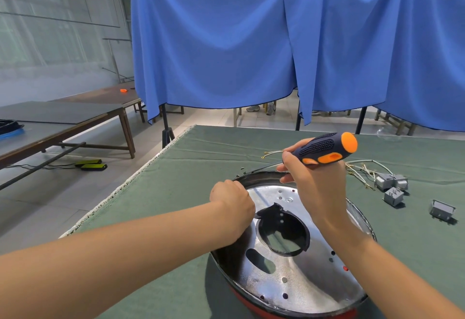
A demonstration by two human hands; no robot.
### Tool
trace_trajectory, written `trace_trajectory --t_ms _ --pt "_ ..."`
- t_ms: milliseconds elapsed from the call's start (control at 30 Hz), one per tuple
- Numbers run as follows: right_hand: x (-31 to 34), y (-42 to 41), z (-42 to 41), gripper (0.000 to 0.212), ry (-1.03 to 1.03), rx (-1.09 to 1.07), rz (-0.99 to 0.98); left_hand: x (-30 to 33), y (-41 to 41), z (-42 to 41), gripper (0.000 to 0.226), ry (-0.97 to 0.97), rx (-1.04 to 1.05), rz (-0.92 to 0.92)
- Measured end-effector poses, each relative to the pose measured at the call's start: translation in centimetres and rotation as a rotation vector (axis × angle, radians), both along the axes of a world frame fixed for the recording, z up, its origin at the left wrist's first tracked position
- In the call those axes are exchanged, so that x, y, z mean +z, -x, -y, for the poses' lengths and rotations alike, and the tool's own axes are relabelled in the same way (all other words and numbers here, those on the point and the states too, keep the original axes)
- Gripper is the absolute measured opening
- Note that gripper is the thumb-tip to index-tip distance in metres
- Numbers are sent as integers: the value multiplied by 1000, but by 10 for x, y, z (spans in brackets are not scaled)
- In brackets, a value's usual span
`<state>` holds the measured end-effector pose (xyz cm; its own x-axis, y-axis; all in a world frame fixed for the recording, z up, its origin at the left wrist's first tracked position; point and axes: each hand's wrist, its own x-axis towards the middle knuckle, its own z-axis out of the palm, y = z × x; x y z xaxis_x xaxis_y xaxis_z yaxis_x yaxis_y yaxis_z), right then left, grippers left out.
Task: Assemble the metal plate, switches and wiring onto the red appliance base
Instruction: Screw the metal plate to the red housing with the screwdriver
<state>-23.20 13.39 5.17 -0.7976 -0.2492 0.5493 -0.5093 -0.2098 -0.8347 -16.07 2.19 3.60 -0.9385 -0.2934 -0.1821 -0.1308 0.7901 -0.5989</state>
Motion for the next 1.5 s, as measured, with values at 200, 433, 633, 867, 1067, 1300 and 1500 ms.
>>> trace_trajectory --t_ms 200,433,633,867,1067,1300,1500 --pt "0 0 0 23 -23 -7 -8 -5 -1 -7 30 125 28 4" --pt "2 -1 -2 20 2 22 29 5 -5 0 30 -56 65 -126" --pt "9 0 -4 8 107 67 124 30 -16 26 13 -607 165 -526" --pt "26 -6 -10 7 222 59 90 35 -23 52 16 -1756 429 -1173" --pt "40 -14 -22 7 319 63 53 28 -24 59 11 -2479 690 -1475" --pt "47 -25 -24 14 366 112 64 29 -21 45 28 -2756 845 -1547" --pt "45 -31 -21 13 346 121 55 31 -25 35 23 -2875 835 -1483"
